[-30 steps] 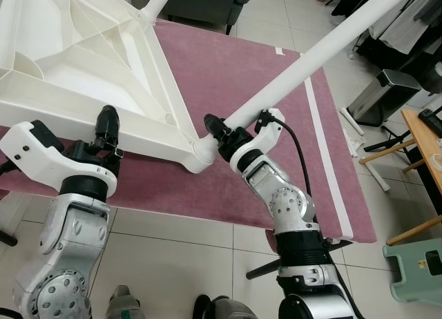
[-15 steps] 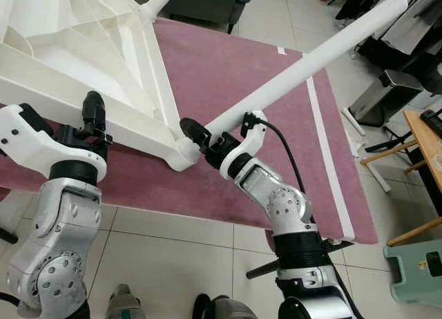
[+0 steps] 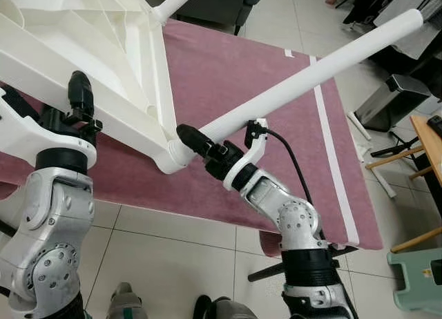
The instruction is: Building children table
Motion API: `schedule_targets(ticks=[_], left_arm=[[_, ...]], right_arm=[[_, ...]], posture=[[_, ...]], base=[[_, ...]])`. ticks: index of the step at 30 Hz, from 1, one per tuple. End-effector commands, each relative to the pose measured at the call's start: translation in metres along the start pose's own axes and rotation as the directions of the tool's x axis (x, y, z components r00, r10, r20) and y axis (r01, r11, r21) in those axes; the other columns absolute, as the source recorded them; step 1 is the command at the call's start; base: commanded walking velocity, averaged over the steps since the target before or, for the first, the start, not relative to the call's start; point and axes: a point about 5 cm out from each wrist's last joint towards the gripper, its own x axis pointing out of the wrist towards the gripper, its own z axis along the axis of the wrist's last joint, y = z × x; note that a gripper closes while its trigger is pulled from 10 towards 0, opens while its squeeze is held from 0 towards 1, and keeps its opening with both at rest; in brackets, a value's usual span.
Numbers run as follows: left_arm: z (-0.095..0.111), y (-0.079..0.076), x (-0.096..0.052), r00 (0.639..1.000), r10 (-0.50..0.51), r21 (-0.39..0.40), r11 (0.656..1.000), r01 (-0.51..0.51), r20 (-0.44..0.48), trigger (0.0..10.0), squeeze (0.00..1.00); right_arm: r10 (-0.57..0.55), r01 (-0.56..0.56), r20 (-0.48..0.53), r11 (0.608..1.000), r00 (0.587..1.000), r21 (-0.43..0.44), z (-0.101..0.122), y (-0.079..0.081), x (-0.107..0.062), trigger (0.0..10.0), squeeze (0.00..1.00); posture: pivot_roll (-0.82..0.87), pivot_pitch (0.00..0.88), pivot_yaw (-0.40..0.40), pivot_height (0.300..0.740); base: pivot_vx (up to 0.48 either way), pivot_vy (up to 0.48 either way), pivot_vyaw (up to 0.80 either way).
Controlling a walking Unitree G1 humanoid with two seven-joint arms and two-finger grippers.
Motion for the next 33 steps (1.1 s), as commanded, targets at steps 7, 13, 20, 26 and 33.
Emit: schedule_targets(ticks=[7,13,20,26,33], left_arm=[[0.002,0.001,0.014,0.997,-0.077,0.269,0.96,0.078,-0.014,0.0,0.0],[0.0,-0.003,0.015,0.995,-0.097,0.299,0.949,0.096,-0.013,0.0,0.0],[0.003,-0.003,0.02,0.991,-0.131,0.439,0.891,0.117,0.001,0.0,0.0],[0.013,0.001,0.03,0.986,-0.16,0.576,0.81,0.108,0.039,0.0,0.0],[0.009,0.003,0.034,0.982,-0.187,0.737,0.666,0.119,0.011,0.0,0.0]], right_arm=[[0.097,-0.106,-0.178,0.993,0.979,-0.041,-0.018,0.003,-0.023,10.0,0.0],[-0.038,0.032,-0.175,0.999,0.984,-0.04,-0.025,-0.016,-0.026,10.0,0.0],[-0.088,0.069,-0.243,0.994,0.966,-0.084,-0.032,-0.027,-0.036,10.0,0.0],[-0.036,0.005,-0.262,0.993,0.964,-0.118,-0.031,-0.02,-0.038,10.0,0.0],[-0.019,-0.025,-0.284,0.988,0.959,-0.15,-0.035,-0.017,-0.039,10.0,0.0]], posture=[[0.24,0.139,-0.108,0.74],[0.24,0.143,-0.104,0.74],[0.24,0.145,-0.103,0.74],[0.24,0.146,-0.104,0.74],[0.24,0.146,-0.104,0.74]], base=[[0.0,0.0,0.0],[0.0,0.0,0.0],[0.0,0.0,0.0],[0.0,0.0,0.0],[0.0,0.0,0.0]])
